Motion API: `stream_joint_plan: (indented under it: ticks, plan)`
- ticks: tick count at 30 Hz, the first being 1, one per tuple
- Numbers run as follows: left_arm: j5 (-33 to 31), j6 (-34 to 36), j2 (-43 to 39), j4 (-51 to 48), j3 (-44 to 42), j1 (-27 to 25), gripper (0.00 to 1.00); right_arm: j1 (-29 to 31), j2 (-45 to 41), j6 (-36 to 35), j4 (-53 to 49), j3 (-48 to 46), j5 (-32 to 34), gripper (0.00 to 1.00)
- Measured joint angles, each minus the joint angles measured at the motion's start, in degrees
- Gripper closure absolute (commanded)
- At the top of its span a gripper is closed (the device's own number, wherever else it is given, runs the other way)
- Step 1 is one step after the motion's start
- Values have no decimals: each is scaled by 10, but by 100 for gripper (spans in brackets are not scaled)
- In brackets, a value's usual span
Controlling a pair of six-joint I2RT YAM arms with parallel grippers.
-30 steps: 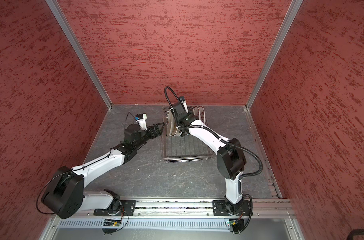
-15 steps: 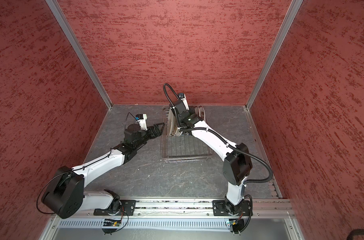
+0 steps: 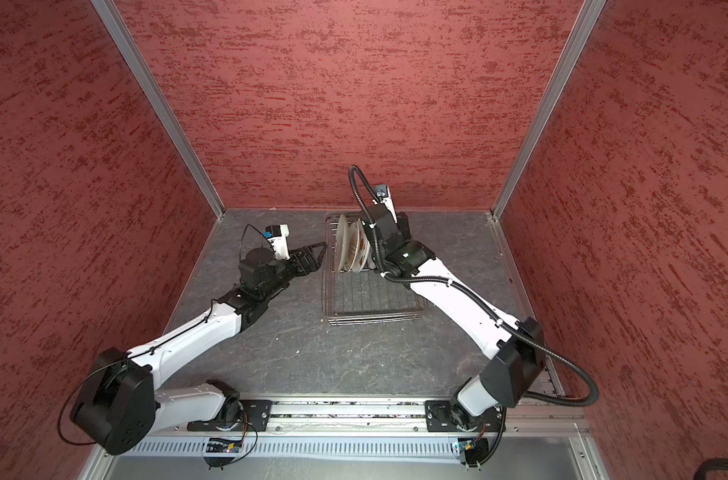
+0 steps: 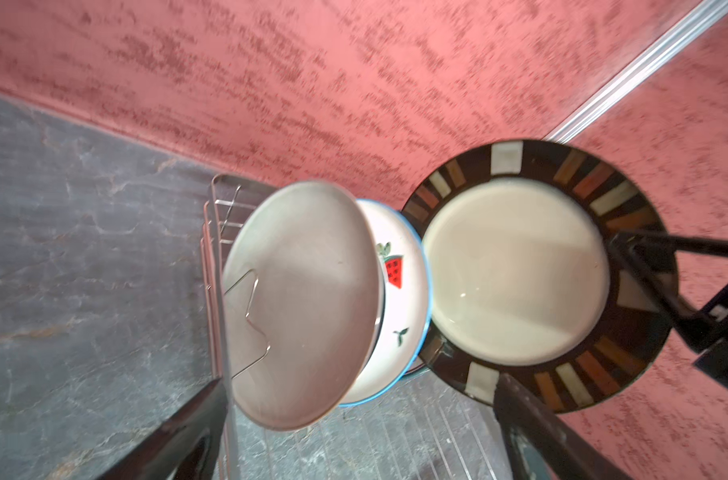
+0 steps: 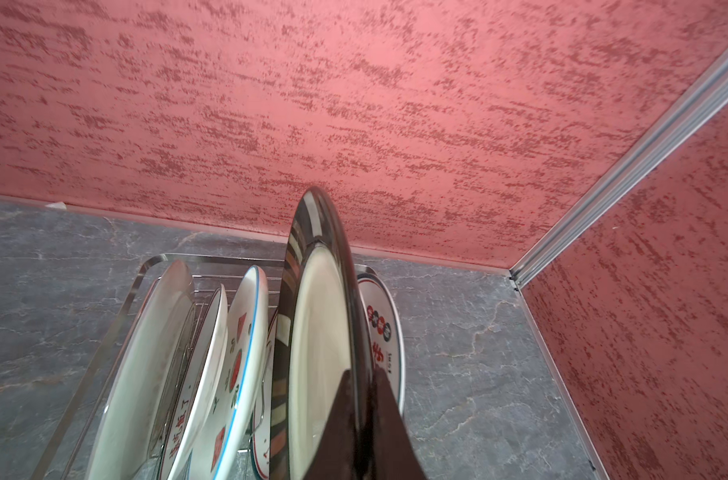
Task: Unload the plates from the dish rack
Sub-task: 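Lift the dark-rimmed plate up out of the rack with the right gripper, then bring the plate toward the left gripper and grasp its rim with the left gripper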
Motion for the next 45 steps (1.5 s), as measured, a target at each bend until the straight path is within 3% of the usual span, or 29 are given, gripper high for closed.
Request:
stream_joint_plan:
  ticks: [9, 16, 22, 28, 32, 37, 39, 45]
  plan:
    - [45, 9, -103, -1, -28, -8, 1, 0, -162, 23, 17, -79, -54, 100]
    - [132, -3, -165, -22, -49, -22, 1, -14, -302, 78, 28, -200, -182, 100]
    - [149, -7, -190, -59, -55, -71, 1, -44, -391, 143, 40, -286, -299, 100]
    - [118, -11, -184, -89, -70, -123, 1, -80, -396, 210, 89, -327, -410, 100]
    - [85, -26, -184, -92, -89, -129, 1, -126, -381, 274, 166, -369, -508, 100]
    - [59, -64, -190, -82, -106, -129, 18, -146, -345, 334, 244, -403, -574, 100]
    - [51, -81, -200, -76, -115, -131, 32, -146, -337, 354, 291, -431, -594, 100]
    - [25, -102, -221, -59, -144, -135, 36, -146, -336, 388, 357, -486, -627, 100]
